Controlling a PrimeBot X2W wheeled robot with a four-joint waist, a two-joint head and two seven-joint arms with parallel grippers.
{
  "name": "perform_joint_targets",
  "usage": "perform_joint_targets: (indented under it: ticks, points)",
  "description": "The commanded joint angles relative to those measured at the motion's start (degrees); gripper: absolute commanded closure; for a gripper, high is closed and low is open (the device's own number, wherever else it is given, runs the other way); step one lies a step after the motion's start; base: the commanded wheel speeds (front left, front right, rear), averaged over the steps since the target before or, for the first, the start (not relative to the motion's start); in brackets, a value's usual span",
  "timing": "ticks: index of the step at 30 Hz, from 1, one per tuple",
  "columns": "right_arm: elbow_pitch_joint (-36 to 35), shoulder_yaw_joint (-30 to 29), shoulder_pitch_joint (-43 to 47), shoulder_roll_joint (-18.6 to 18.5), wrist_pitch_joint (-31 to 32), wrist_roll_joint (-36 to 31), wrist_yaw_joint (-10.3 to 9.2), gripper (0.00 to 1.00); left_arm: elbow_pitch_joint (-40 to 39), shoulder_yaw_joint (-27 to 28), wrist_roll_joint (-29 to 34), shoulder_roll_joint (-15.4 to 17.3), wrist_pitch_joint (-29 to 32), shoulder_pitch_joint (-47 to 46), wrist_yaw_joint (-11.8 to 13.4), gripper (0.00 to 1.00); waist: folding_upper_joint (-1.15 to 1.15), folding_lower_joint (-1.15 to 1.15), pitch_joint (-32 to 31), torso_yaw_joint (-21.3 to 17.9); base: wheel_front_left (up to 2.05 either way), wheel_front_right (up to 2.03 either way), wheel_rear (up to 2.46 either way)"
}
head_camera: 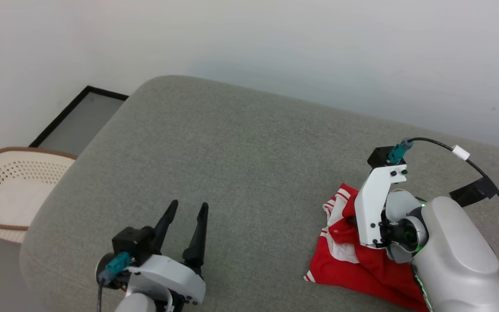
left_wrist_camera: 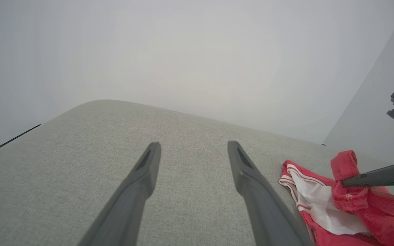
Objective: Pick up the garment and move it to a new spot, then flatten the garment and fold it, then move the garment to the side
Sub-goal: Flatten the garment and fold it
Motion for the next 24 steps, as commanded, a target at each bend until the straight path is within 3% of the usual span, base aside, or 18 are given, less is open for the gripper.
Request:
perform_joint_targets:
  ticks: [1,11,14,15,16,17,24]
  points:
    - [0.45,0.09,-0.62,0.11,-0.5,-0.16,-0.08,1.0,0.04,-0.05,-0.42,-0.1,-0.2,-0.49,-0.09,0.0,0.0,0.0,0.23,0.24,0.0,0.0,0.0]
    - [8.91,0.28,-3.57,0.58,-5.32,-1.15,-0.08,0.99,0.95,-0.46,-0.95,-0.17,-0.2,-1.27,-0.09,0.0,0.0,0.0,0.41,0.57,0.0,0.0,0.0]
    - [10.92,0.63,-4.49,0.64,-6.39,-0.5,-0.08,0.63,1.13,-0.44,-1.13,-0.02,-0.2,-1.32,-0.09,0.0,0.0,0.0,0.24,0.49,0.0,0.0,0.0]
    - [11.61,0.97,-4.87,0.66,-6.58,-0.65,-0.08,0.42,1.17,-0.46,-1.18,0.01,-0.2,-1.32,-0.09,0.0,0.0,0.0,0.15,0.44,0.0,0.0,0.0]
    - [12.16,1.3,-5.19,0.67,-6.74,-0.56,-0.08,0.07,1.21,-0.44,-1.2,0.03,-0.2,-1.32,-0.09,0.0,0.0,0.0,0.09,0.41,0.0,0.0,0.0]
    - [12.7,1.48,-5.6,0.66,-6.84,-0.13,-0.08,0.0,1.23,-0.42,-1.24,0.08,-0.2,-1.3,-0.09,0.0,0.0,0.0,-0.01,0.35,0.0,0.0,0.0]
    - [14.68,4.51,-8.19,0.69,-8.13,3.05,-0.08,0.0,1.51,-0.46,-1.33,0.38,-0.2,-1.36,-0.09,0.0,0.0,0.0,-0.63,-0.19,0.0,0.0,0.0]
